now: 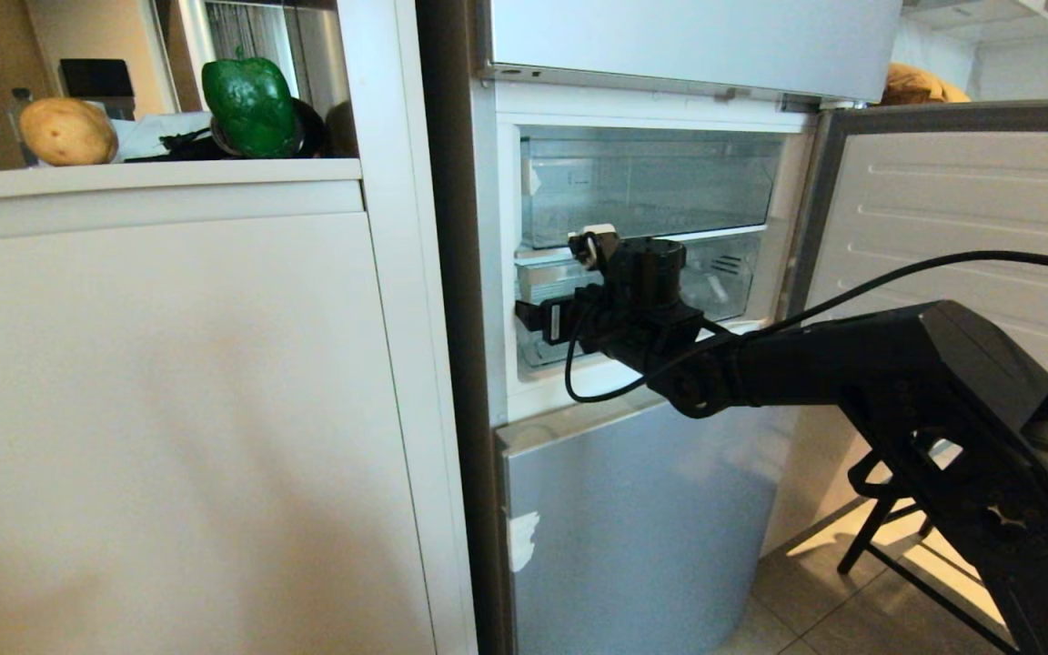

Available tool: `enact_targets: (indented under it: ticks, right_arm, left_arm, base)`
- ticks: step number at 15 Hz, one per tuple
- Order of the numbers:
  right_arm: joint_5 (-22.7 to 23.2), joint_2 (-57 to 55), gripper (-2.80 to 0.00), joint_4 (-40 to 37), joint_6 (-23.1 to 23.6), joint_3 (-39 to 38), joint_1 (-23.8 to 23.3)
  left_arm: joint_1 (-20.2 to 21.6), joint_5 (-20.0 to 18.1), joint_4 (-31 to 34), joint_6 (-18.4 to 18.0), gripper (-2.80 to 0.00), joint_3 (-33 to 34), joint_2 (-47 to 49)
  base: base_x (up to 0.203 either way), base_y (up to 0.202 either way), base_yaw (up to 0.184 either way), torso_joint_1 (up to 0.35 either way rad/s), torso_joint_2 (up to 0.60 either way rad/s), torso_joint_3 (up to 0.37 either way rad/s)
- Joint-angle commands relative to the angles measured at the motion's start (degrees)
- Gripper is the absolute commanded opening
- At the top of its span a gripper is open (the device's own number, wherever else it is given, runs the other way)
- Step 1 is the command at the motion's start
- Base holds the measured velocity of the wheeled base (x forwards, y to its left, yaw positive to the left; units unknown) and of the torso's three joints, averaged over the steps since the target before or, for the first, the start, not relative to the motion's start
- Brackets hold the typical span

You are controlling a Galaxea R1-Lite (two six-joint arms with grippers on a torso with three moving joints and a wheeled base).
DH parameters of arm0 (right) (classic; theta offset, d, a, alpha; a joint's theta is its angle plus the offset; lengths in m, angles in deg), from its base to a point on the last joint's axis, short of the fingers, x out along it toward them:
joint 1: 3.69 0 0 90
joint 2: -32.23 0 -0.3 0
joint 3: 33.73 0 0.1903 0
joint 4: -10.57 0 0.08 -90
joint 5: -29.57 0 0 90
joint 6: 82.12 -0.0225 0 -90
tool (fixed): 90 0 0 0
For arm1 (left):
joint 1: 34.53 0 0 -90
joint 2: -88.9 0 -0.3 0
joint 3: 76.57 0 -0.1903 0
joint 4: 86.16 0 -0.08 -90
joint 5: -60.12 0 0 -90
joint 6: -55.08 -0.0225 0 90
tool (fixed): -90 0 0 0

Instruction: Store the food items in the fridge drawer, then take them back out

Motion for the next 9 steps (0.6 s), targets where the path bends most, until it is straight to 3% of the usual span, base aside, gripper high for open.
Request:
enact_targets:
  ticks: [1, 9]
  right_arm:
    - [0.07, 0.66, 0.00, 0.17, -0.06, -0.59, 0.03]
    - [-0.02, 1.89, 0.00, 1.23, -0.15, -2.70, -0.71]
  left_arm:
    - [0.02, 0.01, -0.03, 0.00, -2.80, 0.62, -0.09]
    - [0.02, 0.01, -0.03, 0.00, -2.80, 0.62, -0.02]
  base:
    - [0.000, 0.000, 0.000, 0.000, 0.00, 0.000]
    - [0.000, 0.000, 0.000, 0.000, 0.00, 0.000]
